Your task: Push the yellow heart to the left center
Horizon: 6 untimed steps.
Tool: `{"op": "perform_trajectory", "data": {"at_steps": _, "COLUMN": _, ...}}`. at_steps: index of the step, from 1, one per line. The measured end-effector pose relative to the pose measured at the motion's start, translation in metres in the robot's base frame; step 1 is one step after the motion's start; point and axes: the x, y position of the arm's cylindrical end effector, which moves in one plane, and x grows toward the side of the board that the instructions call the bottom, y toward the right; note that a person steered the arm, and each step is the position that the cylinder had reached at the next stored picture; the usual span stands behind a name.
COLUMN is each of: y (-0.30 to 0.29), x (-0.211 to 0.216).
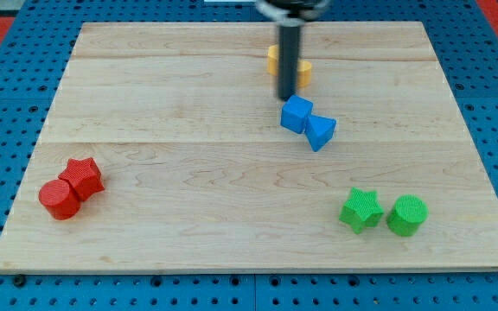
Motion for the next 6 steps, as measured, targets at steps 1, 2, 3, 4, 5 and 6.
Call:
{"op": "perform_trajectory", "data": {"at_steps": 1, "y": 0.032, "x": -0.025}}
{"op": "perform_trajectory", "data": {"at_steps": 2, "y": -0.020, "x": -0.041}}
{"op": "perform_trajectory", "data": {"at_steps": 3, "y": -0.110, "x": -0.022}}
{"op": "perform_trajectory", "data": {"at_steps": 4, "y": -0.179, "x": -0.008}}
{"op": "perform_trajectory", "data": {"at_steps": 5, "y": -0.200, "x": 0.010}}
{"op": "perform_trajectory", "data": {"at_steps": 6, "y": -0.258, "x": 0.012}}
